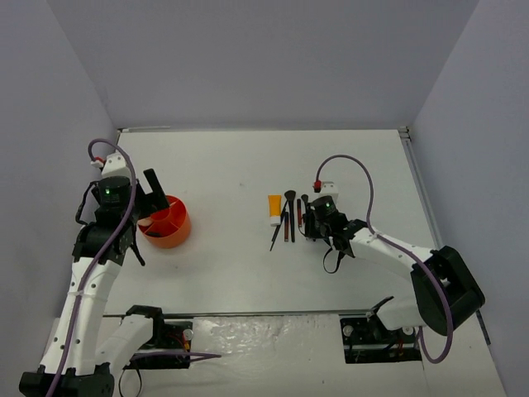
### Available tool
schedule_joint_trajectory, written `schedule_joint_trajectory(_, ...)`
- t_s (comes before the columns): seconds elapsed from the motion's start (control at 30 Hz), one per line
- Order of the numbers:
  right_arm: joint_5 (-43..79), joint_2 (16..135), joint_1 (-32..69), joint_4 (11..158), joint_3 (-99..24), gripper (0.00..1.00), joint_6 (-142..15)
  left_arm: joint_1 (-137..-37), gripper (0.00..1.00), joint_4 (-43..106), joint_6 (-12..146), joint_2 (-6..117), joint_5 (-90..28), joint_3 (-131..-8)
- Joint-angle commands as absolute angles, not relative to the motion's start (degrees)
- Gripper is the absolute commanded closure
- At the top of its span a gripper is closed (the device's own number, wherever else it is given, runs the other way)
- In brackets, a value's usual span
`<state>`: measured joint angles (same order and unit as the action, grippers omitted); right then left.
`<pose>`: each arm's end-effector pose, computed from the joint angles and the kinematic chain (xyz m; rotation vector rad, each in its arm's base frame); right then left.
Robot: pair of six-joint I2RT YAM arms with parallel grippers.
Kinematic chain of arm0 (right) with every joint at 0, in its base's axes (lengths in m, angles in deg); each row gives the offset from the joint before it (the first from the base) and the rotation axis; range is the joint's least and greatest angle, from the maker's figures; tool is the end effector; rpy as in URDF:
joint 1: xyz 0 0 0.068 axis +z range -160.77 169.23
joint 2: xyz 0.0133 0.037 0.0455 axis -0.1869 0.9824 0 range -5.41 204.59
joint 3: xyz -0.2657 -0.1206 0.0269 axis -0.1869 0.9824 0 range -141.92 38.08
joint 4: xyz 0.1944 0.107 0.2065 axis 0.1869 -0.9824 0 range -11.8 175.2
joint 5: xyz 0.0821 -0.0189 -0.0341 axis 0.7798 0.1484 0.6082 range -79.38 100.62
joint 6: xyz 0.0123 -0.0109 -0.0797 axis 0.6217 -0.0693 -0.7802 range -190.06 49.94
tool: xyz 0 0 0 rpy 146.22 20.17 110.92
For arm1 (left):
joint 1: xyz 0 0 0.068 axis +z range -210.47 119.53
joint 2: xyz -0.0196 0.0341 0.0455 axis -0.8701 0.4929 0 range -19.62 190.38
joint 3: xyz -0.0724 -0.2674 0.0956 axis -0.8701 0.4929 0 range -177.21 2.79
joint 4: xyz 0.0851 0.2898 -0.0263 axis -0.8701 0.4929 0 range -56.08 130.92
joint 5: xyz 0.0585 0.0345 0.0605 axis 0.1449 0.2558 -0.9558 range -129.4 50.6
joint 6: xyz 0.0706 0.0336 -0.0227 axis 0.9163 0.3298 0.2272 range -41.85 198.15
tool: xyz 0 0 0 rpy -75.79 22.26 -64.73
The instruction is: Organize the makeup
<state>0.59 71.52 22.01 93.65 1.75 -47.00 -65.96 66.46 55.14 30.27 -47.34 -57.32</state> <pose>0.2888 0.1713 0.1720 -0.0782 2.1461 0.3887 0.2433 -0.0137 0.3870 -0.3886 1.9223 -0.1917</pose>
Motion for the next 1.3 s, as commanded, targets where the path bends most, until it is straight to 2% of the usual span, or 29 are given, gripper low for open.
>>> schedule_joint_trajectory(0.0, -0.19, 73.76, 22.62, 95.78, -1.39, 0.65, -45.63, -65.27, 0.03, 65.09, 58.02, 29.60, -43.19, -55.19)
schedule_joint_trajectory(0.23, -0.87, 78.29, 23.97, 97.22, -2.77, 0.75, -45.42, -64.85, 0.03, 65.11, 58.09, 29.43, -42.30, -55.01)
schedule_joint_trajectory(0.7, -3.88, 84.72, 24.57, 98.33, -2.79, 0.82, -44.49, -62.93, 0.03, 64.34, 57.57, 29.53, -39.65, -54.42)
schedule_joint_trajectory(0.8, -4.35, 85.18, 24.84, 98.47, -2.79, 0.90, -44.58, -62.93, 0.03, 64.33, 57.50, 29.68, -39.40, -54.42)
schedule_joint_trajectory(0.83, -4.74, 84.95, 25.07, 98.47, -2.79, 0.97, -44.66, -62.93, 0.03, 64.33, 57.50, 29.61, -39.40, -54.34)
schedule_joint_trajectory(0.9, -4.93, 83.71, 25.52, 98.45, -2.68, 1.00, -44.79, -62.93, 0.03, 63.90, 57.54, 29.47, -38.98, -54.32)
schedule_joint_trajectory(1.07, -5.92, 76.86, 27.21, 98.38, -2.20, 1.00, -45.86, -62.95, 0.03, 62.69, 55.75, 29.05, -32.98, -54.38)
schedule_joint_trajectory(1.17, -5.98, 68.96, 30.06, 100.05, -1.52, 1.00, -48.34, -63.01, 0.03, 61.74, 52.75, 28.80, -25.69, -54.69)
schedule_joint_trajectory(1.27, -0.89, 62.99, 31.37, 106.67, 1.47, 1.00, -51.13, -63.09, 0.03, 58.45, 49.06, 28.58, -18.97, -54.25)
